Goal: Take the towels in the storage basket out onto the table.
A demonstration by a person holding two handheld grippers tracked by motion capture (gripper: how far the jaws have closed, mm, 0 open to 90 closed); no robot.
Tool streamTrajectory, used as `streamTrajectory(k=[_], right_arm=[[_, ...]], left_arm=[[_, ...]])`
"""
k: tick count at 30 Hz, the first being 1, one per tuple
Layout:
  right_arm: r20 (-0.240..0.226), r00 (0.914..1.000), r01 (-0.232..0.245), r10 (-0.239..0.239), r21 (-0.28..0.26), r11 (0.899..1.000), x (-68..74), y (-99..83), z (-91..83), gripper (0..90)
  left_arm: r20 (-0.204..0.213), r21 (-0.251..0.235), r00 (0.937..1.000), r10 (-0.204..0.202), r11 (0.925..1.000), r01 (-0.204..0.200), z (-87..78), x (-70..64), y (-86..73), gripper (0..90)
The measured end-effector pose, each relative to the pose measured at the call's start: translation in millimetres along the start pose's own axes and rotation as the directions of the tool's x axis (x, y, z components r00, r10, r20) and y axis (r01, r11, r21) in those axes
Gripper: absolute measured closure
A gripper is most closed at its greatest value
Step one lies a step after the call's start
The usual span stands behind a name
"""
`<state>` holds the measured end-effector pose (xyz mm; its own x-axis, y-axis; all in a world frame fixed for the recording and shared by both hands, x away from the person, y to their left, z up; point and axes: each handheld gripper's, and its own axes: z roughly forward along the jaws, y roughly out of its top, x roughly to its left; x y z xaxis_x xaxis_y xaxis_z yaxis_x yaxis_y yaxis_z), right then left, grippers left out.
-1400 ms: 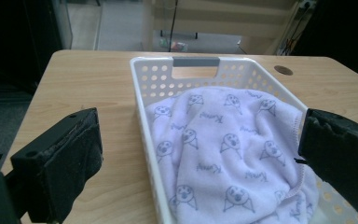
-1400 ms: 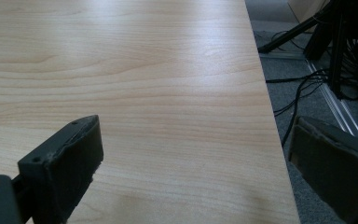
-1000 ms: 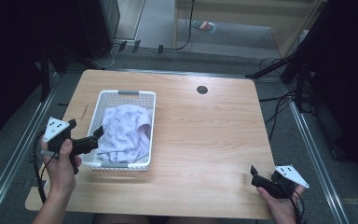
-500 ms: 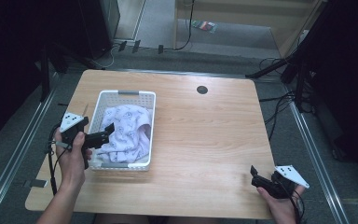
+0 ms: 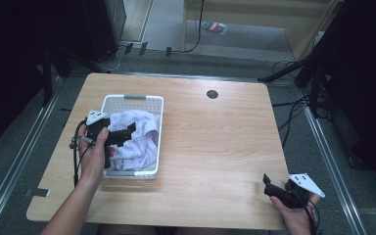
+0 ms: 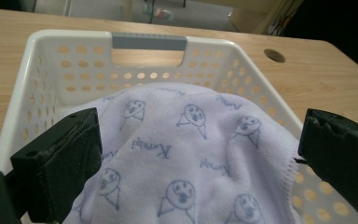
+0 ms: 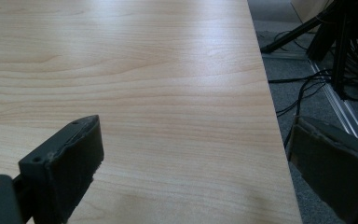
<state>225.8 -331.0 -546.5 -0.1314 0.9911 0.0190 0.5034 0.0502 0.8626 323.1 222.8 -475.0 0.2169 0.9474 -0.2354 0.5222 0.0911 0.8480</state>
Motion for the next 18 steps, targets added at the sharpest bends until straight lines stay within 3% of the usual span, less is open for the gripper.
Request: streamTrajectory(k=[5, 8, 10, 12, 15, 18], right_arm=[[-0.001, 1.0000, -0.002, 0.002, 0.001, 1.000, -0.2, 0.0, 0.1, 3.5], [-0.003, 1.0000, -0.001, 0.001, 0.001, 1.000, -0.6, 0.1, 0.2, 3.5], [-0.004, 1.0000, -0.001, 0.001, 0.002, 1.000, -0.5, 0.1, 0.3, 4.1], [0.000, 1.0000, 0.002, -0.002, 0.004, 1.000, -0.1, 0.1, 0.1, 4.5], [0.002, 1.0000, 0.002, -0.002, 0.005, 1.000, 0.1, 0.1, 0.2, 4.6], [0.003, 1.0000, 0.002, -0.002, 0.005, 1.000, 0.2, 0.1, 0.3, 4.6]], left_arm=[[-0.024, 0.056, 0.9995, -0.019, 0.9982, 0.020, 19.5, -0.3, -0.6, 0.0], [-0.063, 0.110, 0.9979, 0.015, 0.9939, -0.008, 30.7, -3.0, -1.6, 0.0], [-0.071, 0.166, 0.9953, 0.066, 0.9847, -0.053, 37.5, -4.4, -4.5, 0.0], [-0.064, 0.209, 0.9941, 0.088, 0.9752, -0.073, 43.0, -6.0, -7.8, 0.0], [-0.066, 0.235, 0.9943, 0.084, 0.9698, -0.067, 49.2, -5.8, -10.8, 0.0], [-0.066, 0.288, 0.9950, 0.075, 0.9561, -0.053, 56.6, -2.8, -15.1, 0.0]])
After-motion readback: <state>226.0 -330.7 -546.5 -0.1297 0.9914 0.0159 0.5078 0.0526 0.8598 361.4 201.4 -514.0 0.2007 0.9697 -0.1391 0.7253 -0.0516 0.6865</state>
